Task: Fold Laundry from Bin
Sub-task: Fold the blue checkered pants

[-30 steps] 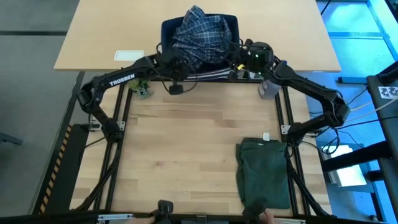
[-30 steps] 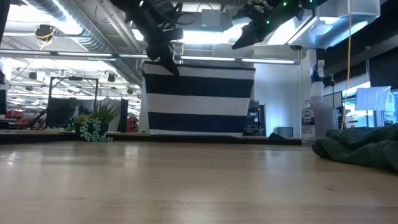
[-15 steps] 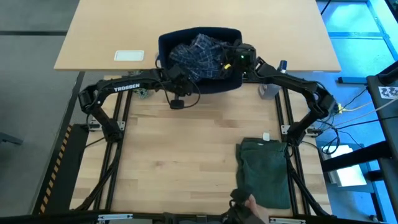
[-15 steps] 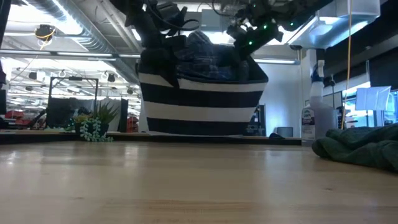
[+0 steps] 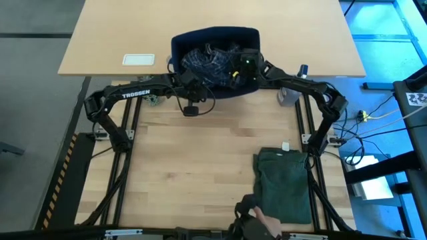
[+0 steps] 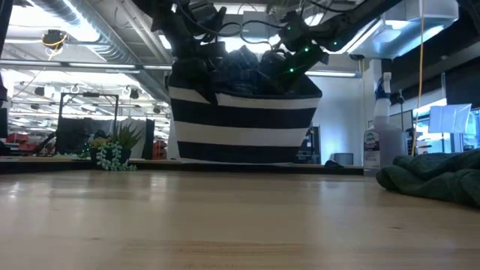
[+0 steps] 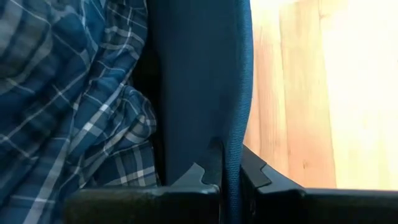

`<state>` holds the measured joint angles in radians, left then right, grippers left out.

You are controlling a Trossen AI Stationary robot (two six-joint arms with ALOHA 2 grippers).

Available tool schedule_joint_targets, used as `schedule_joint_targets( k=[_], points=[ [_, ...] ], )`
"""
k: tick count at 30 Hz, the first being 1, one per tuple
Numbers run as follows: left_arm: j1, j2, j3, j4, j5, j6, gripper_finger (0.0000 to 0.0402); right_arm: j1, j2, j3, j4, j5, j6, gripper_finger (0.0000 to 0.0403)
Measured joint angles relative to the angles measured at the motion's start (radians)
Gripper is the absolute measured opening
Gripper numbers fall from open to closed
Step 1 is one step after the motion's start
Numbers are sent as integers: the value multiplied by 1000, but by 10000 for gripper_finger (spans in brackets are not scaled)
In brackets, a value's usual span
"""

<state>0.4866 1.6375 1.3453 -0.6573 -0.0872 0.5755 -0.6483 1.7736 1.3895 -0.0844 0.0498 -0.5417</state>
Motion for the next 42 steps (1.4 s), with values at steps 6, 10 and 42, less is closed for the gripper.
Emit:
schedule_joint_targets(
  k=[6, 10, 42],
  points=[
    [1, 0, 0, 25, -9, 0, 4, 0, -22, 5, 2, -4, -34, 36],
    [5, 0, 0, 46, -43, 0, 5, 0, -47, 59, -33, -16, -31, 18],
    [266, 2, 0, 439, -122, -83, 8, 554, -564, 151, -235, 188, -119, 1]
  ],
)
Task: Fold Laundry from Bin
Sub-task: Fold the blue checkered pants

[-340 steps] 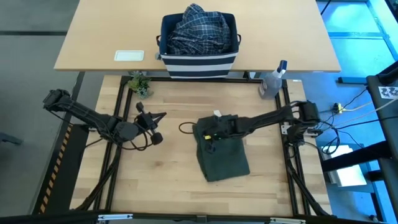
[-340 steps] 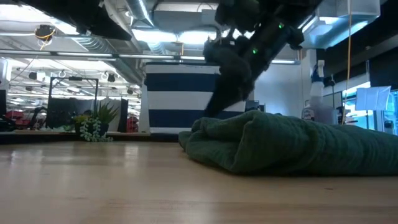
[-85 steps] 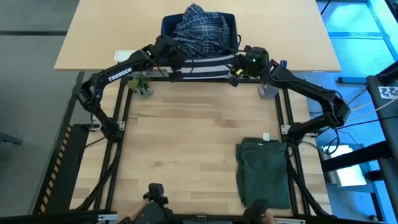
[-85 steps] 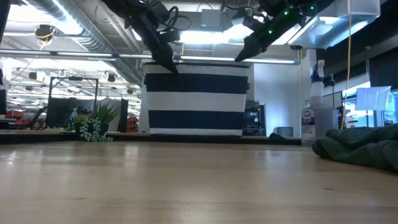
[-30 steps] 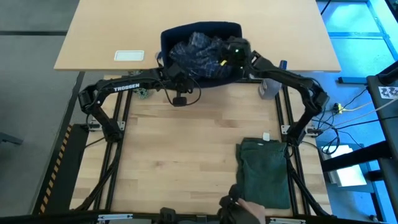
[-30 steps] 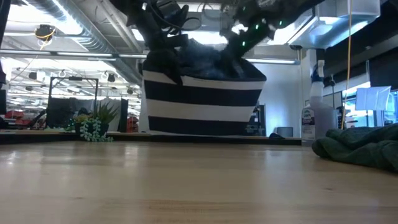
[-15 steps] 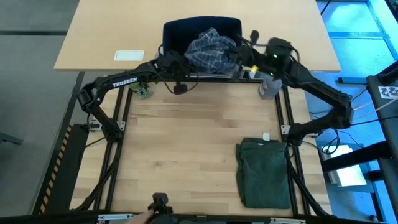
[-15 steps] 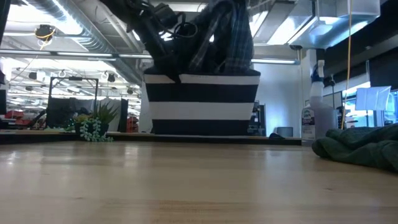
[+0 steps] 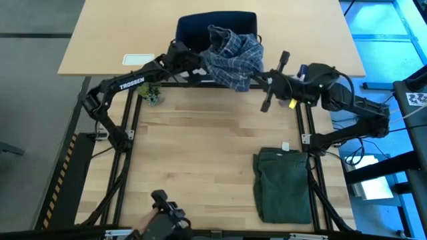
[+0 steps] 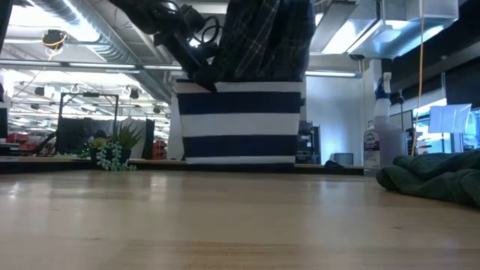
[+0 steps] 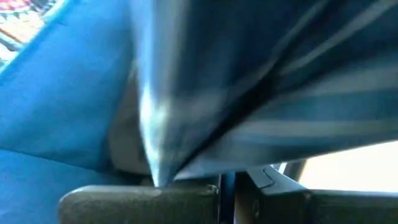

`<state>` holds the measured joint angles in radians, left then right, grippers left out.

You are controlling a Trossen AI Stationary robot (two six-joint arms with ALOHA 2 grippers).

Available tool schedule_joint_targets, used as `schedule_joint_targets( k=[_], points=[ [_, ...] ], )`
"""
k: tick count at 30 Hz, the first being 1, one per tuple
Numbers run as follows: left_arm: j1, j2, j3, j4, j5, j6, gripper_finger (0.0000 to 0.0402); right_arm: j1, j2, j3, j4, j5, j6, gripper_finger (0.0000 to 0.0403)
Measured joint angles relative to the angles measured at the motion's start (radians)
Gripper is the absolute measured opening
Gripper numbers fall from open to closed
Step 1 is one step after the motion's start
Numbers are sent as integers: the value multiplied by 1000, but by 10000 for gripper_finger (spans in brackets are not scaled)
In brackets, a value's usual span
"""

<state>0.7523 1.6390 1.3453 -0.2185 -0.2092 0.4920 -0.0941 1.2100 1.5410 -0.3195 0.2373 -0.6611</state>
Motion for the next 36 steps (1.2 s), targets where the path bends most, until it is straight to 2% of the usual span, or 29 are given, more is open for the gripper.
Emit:
schedule_joint_targets(
  k=[15, 21, 26, 30, 36],
  points=[
    [136, 2, -2, 89, -20, 64, 9, 224, -19, 0, -42, 92, -19, 0],
    [175, 2, -2, 91, 123, 117, 9, 226, -14, 0, -106, 98, 46, 0],
    [173, 2, -2, 94, 155, 147, 10, 225, -1, -12, -105, 153, 51, 0],
    [172, 2, 1, 105, 172, 149, 34, 225, 4, -12, -104, 170, 51, 0],
    [164, -2, 70, 109, 182, 150, 109, 200, 6, -12, -105, 174, 53, 0]
  ],
)
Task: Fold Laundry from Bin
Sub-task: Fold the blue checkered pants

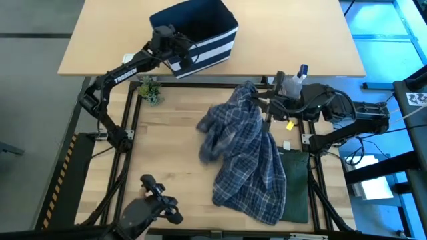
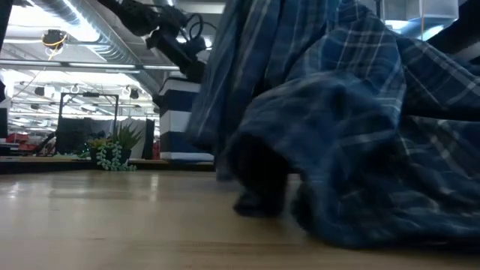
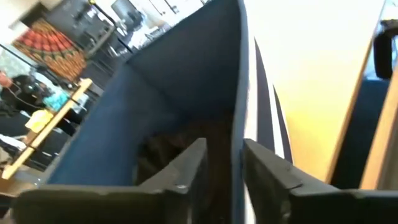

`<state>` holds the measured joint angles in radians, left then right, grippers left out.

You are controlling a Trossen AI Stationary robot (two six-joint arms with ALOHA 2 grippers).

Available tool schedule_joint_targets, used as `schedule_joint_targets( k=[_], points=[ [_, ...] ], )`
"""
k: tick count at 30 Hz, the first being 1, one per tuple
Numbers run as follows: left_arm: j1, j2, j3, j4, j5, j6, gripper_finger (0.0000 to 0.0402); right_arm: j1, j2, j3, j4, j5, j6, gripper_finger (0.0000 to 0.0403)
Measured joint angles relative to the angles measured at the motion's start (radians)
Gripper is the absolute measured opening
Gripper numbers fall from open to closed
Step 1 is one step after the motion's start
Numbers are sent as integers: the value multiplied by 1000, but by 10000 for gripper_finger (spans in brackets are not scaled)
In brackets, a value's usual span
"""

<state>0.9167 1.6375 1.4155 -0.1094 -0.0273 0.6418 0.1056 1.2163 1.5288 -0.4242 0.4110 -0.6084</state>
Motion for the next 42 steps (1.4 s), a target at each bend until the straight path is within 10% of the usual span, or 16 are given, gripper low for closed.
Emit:
schedule_joint_targets(
  k=[8, 25, 42],
  points=[
    [-54, -38, 111, -102, -4, -69, 175, -121, 20, -1, 10, 0, 37, 0],
    [-518, -136, 121, -581, -74, -56, 177, -368, 152, -1, -17, -30, 72, 0],
    [-1035, -153, -422, -238, -124, -275, 163, -389, 172, -1, -120, -3, 186, 55]
  ],
)
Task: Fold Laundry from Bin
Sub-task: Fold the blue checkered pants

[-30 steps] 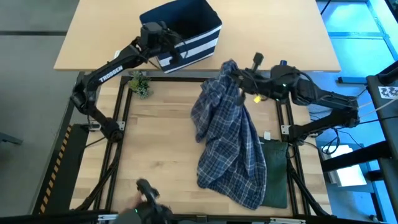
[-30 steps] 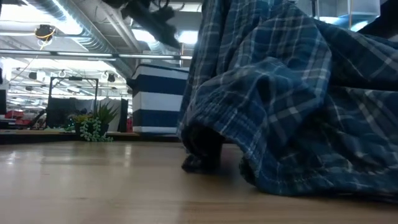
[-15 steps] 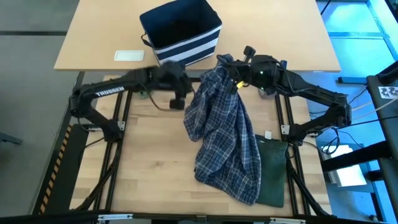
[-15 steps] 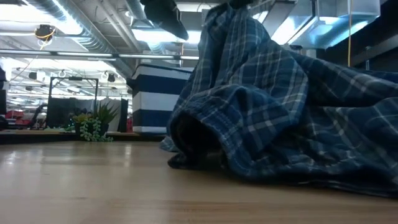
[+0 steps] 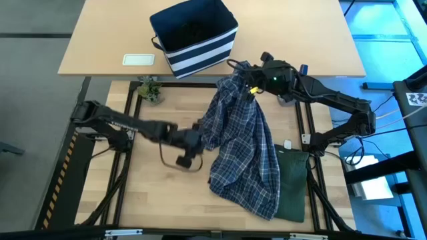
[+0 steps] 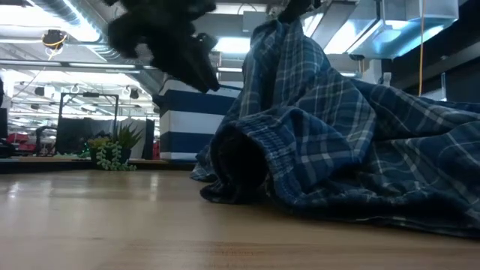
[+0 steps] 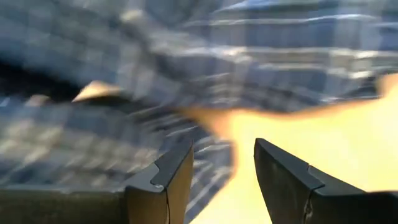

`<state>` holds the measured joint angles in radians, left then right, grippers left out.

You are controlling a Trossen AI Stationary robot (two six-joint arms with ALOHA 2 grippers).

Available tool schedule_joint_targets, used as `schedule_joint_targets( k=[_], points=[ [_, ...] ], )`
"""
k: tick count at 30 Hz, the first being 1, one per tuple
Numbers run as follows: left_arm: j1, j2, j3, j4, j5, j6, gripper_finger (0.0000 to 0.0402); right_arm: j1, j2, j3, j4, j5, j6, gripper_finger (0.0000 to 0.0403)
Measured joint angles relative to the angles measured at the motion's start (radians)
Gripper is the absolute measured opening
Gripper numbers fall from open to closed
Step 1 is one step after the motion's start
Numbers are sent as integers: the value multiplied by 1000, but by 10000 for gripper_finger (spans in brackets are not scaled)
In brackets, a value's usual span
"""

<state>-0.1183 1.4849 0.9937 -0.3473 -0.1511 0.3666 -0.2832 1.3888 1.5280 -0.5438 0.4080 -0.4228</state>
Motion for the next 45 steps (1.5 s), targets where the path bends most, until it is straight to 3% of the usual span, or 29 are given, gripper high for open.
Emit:
schedule_joint_targets(
  k=[6, 10, 14, 19, 23, 35, 40, 45],
  points=[
    [-144, 0, -118, 234, 1, -80, 163, 2, -6, 1, 16, 4, 4, 154],
    [-207, 8, -140, 258, 0, -168, 163, 2, -7, 14, 15, 48, 28, 211],
    [-262, 8, -151, 262, -11, -233, 163, 23, -12, 14, -17, 32, 51, 242],
    [-318, 22, -152, 294, -40, -241, 163, 139, -17, 15, -86, -38, 90, 241],
    [-339, 65, -152, 307, -42, -229, 163, 280, -11, 15, -149, -34, 142, 225],
    [-343, 231, -152, 381, -50, -86, 163, 641, 76, 14, -258, 138, 362, 209],
    [-343, 269, -152, 385, -83, 39, 163, 724, 118, 14, -293, 234, 394, 209],
    [-332, 277, -152, 384, -110, 154, 163, 750, 132, 14, -292, 257, 423, 209]
  ],
)
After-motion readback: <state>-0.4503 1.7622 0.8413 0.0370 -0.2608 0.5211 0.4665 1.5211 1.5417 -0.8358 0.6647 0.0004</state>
